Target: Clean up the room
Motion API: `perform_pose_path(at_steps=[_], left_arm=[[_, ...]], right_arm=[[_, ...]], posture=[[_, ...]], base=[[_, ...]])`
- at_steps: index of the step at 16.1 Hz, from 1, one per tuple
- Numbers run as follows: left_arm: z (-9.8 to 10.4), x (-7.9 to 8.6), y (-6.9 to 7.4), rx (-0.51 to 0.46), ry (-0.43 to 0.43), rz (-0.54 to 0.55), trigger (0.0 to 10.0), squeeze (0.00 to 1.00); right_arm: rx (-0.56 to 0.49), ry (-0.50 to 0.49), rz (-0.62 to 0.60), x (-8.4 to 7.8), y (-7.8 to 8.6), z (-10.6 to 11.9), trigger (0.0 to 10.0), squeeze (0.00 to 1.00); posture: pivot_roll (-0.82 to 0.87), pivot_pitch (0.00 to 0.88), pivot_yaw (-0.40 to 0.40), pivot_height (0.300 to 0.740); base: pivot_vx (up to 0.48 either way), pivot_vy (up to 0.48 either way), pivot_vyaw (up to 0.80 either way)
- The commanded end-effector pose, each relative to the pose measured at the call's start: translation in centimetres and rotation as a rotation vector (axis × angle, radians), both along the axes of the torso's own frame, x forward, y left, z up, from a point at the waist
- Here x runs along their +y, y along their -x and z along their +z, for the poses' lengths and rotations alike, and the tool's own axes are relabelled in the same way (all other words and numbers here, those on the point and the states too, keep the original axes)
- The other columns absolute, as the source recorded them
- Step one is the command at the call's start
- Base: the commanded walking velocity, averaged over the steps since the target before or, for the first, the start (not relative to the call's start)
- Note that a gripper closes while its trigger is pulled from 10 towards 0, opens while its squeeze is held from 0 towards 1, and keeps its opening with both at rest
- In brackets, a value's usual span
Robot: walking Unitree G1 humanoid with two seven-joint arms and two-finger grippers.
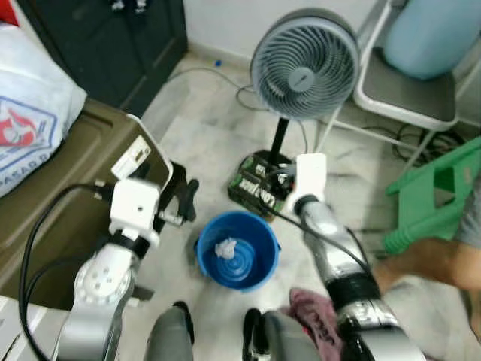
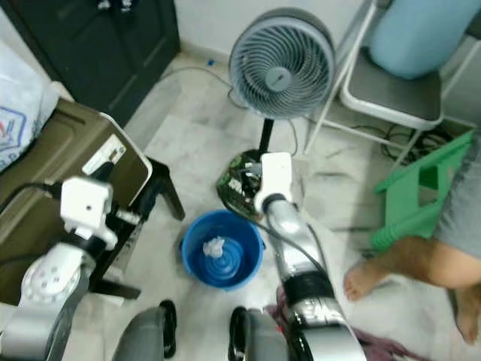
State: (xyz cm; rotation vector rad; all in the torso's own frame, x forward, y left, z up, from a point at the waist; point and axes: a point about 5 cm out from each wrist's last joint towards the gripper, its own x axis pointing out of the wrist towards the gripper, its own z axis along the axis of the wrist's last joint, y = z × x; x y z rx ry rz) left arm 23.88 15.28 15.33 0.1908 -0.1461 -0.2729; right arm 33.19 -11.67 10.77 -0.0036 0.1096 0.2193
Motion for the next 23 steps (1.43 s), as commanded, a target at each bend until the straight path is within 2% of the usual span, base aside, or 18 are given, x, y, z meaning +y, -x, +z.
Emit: perform_pose_path(at_steps=[1, 4, 5, 6, 7, 8, 11, 14, 15, 16, 17, 18, 19, 21, 23], left_arm=[[-0.5, 0.5, -0.1, 0.005, -0.013, 0.017, 10.0, 0.0], [-0.7, 0.8, -1.4, -0.018, -0.028, 0.015, 10.0, 0.0], [-0.4, 0.8, -2.4, -0.051, -0.032, 0.012, 10.0, 0.0], [-0.3, 0.8, -2.6, -0.056, -0.032, 0.015, 10.0, 0.0], [-0.3, 1.0, -3.0, -0.066, -0.034, 0.017, 10.0, 0.0], [-0.2, 1.0, -3.2, -0.072, -0.037, 0.015, 10.0, 0.0], [-0.3, 1.1, -2.9, -0.082, -0.022, 0.027, 10.0, 0.0], [-1.1, 1.2, -1.4, -0.061, 0.035, 0.075, 10.0, 0.0], [-1.2, 1.2, -1.2, -0.062, 0.036, 0.078, 10.0, 0.0], [-1.3, 1.5, -0.8, -0.084, -0.023, 0.123, 10.0, 0.0], [-1.4, 1.8, -0.6, -0.093, -0.04, 0.161, 10.0, 0.0], [-1.3, 2.1, -0.3, -0.092, -0.028, 0.2, 10.0, 0.0], [-1.3, 1.8, -0.3, -0.093, -0.018, 0.189, 10.0, 0.0], [-1.3, 1.1, -0.5, -0.087, 0.014, 0.199, 10.0, 0.0], [-1.2, 0.4, -0.3, -0.08, 0.06, 0.177, 10.0, 0.0]], right_arm=[[-0.022, 0.019, 0.033, -0.4, 0.7, 0.9, 10.0, 1.0], [-0.044, 0.074, 0.048, -2.3, 3.1, 1.1, 10.0, 1.0], [-0.102, 0.106, 0.071, -3.4, 4.6, 1.5, 10.0, 1.0], [-0.113, 0.112, 0.076, -3.6, 5.0, 1.5, 10.0, 1.0], [-0.11, 0.104, 0.07, -4.1, 5.6, 1.5, 10.0, 0.14], [-0.122, 0.108, 0.063, -4.5, 5.8, 1.6, 10.0, 0.0], [-0.153, 0.112, 0.038, -5.1, 6.3, 2.3, 10.0, 0.0], [-0.15, 0.132, 0.021, -5.2, 7.1, 2.4, 10.0, 0.0], [-0.149, 0.14, 0.013, -5.2, 6.9, 2.4, 10.0, 0.0], [-0.146, 0.175, -0.018, -5.2, 6.5, 2.2, 10.0, 0.0], [-0.154, 0.186, -0.015, -5.1, 6.3, 2.3, 10.0, 0.0], [-0.152, 0.21, -0.016, -5.1, 6.1, 2.5, 10.0, 0.0], [-0.156, 0.22, -0.046, -5.3, 5.9, 2.6, 10.0, 0.0], [-0.106, 0.176, -0.124, -6.0, 5.4, 2.3, 10.0, 0.0], [-0.109, 0.175, -0.137, -6.1, 5.4, 2.4, 10.0, 0.0]], posture=[[0.08, 0.096, -0.047, 0.74], [0.05, 0.032, -0.036, 0.74], [0.05, 0.0, -0.028, 0.74], [0.05, 0.0, -0.028, 0.74], [0.07, 0.0, -0.025, 0.74], [0.08, 0.0, -0.031, 0.74], [0.1, 0.0, -0.052, 0.74], [0.12, 0.0, -0.066, 0.74], [0.12, 0.0, -0.067, 0.74], [0.13, 0.0, -0.078, 0.74], [0.13, 0.0, -0.079, 0.74], [0.12, 0.0, -0.08, 0.74], [0.11, 0.0, -0.089, 0.74], [0.1, 0.0, -0.094, 0.74], [0.08, 0.0, -0.086, 0.74]], base=[[0.0, 0.0, 0.0], [0.0, 0.0, 0.0], [0.0, 0.0, 0.0], [0.0, 0.0, 0.0], [0.0, 0.0, 0.0], [0.0, 0.0, 0.0], [0.0, 0.0, 0.0], [0.0, 0.0, 0.0], [0.0, 0.0, 0.0], [0.0, 0.0, 0.0], [0.0, 0.0, 0.0], [0.0, 0.0, 0.0], [0.0, 0.0, 0.0], [0.0, 0.0, 0.0], [0.0, 0.0, 0.0]])
